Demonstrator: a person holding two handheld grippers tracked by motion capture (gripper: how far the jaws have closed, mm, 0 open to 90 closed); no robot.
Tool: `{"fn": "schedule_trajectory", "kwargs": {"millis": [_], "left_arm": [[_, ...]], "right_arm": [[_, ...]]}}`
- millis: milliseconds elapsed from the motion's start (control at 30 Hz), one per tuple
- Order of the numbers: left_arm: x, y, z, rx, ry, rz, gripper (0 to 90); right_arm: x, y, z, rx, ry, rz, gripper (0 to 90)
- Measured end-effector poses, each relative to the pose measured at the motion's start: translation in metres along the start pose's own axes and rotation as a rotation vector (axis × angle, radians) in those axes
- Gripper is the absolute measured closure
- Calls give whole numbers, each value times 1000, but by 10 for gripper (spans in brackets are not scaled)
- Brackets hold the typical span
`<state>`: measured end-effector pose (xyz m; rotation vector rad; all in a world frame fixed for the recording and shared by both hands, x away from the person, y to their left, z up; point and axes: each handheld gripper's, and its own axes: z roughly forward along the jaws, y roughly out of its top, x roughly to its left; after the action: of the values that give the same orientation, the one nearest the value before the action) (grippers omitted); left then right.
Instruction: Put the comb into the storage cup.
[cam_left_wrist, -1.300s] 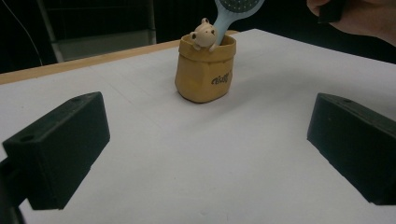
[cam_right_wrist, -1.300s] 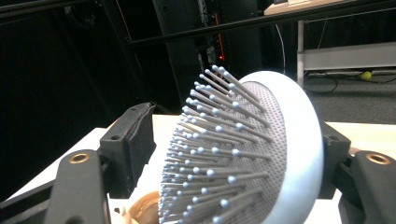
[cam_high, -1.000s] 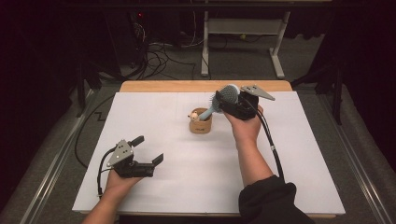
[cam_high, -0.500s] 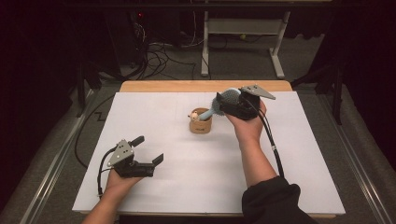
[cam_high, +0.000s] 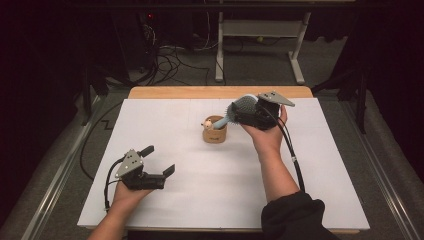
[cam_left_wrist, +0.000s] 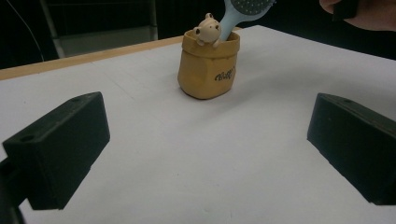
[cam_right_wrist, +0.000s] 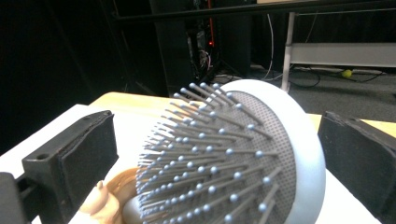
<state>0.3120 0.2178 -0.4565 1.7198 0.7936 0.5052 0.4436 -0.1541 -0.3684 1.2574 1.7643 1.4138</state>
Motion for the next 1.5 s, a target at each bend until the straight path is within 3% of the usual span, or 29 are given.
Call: {"fn": "schedule_trajectory", "kwargs": {"millis": [367,867,1233,1500], "left_arm": [[5,-1,1,30,18,-9,0],[5,-2,3,53,7,-10,0],[7,-2,0,53,6,-13,0],[10,-5,-2,61,24,-12,0]], "right_arm": [[2,-12,-19,16,20,-30,3],[-6,-76,-44,103,31,-78,3],[-20,-113,-92,94,19,-109,3],[-40,-126,-135,63,-7,-100,3]]}}
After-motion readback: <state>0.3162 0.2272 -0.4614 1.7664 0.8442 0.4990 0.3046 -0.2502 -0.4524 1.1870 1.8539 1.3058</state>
